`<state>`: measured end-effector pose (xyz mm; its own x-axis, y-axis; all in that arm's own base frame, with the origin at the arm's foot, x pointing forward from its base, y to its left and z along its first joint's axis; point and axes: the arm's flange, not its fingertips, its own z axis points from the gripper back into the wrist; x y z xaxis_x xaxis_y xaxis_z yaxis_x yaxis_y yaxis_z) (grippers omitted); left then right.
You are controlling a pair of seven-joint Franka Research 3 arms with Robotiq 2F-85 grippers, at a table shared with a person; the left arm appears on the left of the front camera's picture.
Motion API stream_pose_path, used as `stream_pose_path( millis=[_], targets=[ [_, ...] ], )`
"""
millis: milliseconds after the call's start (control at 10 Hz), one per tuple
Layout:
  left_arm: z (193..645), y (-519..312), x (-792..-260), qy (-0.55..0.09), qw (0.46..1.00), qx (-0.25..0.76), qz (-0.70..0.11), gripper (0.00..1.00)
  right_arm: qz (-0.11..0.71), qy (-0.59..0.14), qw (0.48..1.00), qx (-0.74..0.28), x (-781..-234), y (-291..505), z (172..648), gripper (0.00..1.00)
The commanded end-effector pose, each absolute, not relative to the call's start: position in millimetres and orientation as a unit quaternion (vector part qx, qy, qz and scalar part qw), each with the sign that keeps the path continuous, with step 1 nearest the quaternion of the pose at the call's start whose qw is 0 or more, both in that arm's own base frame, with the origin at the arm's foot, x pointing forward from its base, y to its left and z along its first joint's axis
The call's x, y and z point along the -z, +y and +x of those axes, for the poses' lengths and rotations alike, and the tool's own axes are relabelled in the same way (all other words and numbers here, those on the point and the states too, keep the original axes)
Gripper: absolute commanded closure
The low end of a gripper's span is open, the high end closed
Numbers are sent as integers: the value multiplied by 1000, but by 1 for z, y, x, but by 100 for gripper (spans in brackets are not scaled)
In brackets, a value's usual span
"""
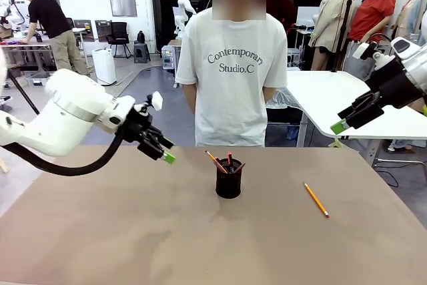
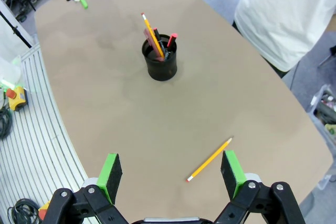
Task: Place the pens into the pen holder.
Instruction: Pick up a writing instrument from the table and place it into the Pen holder.
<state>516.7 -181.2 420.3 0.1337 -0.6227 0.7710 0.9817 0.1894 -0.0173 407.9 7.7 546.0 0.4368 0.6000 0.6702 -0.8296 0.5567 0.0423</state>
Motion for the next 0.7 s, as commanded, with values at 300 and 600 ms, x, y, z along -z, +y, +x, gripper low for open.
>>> stream_pose_path(
  millis=[300, 600],
  targets=[
    [495, -145, -447, -392, 719, 538, -201, 0, 193, -313, 822, -434, -547, 7, 409, 0],
    [494, -143, -449, -395, 704, 547, -223, 0, 193, -313, 822, -434, -547, 7, 409, 0]
  ],
)
